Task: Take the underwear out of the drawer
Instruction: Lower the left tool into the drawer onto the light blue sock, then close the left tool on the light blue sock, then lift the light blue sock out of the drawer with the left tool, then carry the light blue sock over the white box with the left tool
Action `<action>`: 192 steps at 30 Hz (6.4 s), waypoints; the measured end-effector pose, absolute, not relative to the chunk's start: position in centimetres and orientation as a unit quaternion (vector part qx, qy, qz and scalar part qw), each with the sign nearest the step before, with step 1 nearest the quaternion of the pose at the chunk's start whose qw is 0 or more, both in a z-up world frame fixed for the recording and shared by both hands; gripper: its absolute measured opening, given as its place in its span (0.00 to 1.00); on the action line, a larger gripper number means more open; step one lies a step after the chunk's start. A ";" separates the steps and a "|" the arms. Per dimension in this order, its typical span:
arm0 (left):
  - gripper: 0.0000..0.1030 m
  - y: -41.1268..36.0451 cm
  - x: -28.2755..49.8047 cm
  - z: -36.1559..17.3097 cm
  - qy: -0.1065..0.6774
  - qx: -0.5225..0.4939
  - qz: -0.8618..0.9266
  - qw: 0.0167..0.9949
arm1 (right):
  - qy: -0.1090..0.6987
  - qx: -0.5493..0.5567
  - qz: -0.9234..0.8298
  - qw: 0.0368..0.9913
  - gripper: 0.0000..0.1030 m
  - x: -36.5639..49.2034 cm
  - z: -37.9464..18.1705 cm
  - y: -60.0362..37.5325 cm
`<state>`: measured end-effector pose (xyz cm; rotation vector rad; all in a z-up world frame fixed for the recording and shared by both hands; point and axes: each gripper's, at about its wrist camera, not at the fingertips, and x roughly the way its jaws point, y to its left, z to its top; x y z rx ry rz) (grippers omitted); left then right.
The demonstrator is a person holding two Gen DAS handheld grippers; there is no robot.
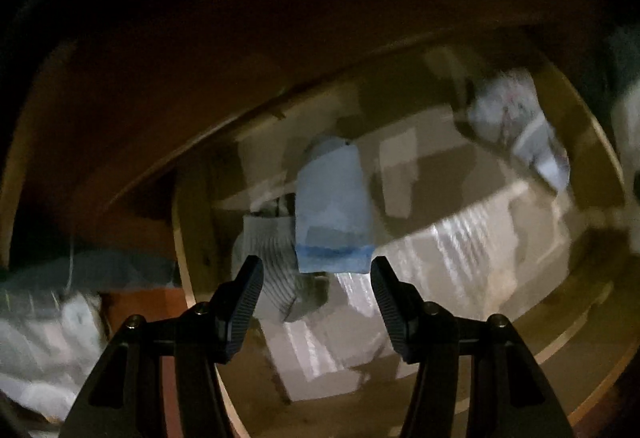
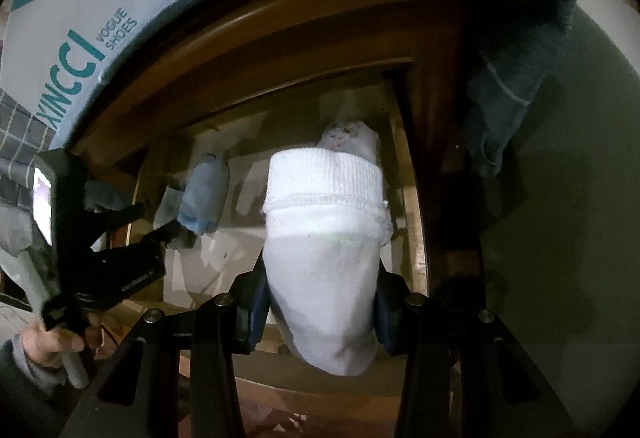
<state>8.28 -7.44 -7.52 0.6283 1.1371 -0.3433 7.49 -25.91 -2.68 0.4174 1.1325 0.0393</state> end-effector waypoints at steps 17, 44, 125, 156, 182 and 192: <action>0.56 -10.2 4.2 -10.9 0.374 0.577 -0.217 0.693 | 0.534 0.247 0.012 0.809 0.39 7.1 -3.1 -27.5; 0.55 -8.9 8.9 -14.3 0.389 0.536 -0.307 0.684 | 0.551 0.257 0.016 0.794 0.40 7.6 -4.1 -27.6; 0.35 -2.5 4.9 -2.0 0.512 0.301 -0.262 0.761 | 0.565 0.137 0.029 0.813 0.40 8.0 -3.4 -24.0; 0.35 -0.4 4.2 26.5 0.350 0.148 -0.229 0.896 | 0.566 0.119 0.037 0.815 0.40 8.2 -3.6 -23.0; 0.35 -6.3 18.5 20.2 0.420 0.152 -0.149 0.882 | 0.562 0.128 0.044 0.816 0.40 8.2 -3.4 -22.7; 0.38 -6.4 21.1 18.8 0.430 0.130 -0.134 0.883 | 0.564 0.124 0.046 0.815 0.40 8.3 -3.5 -22.5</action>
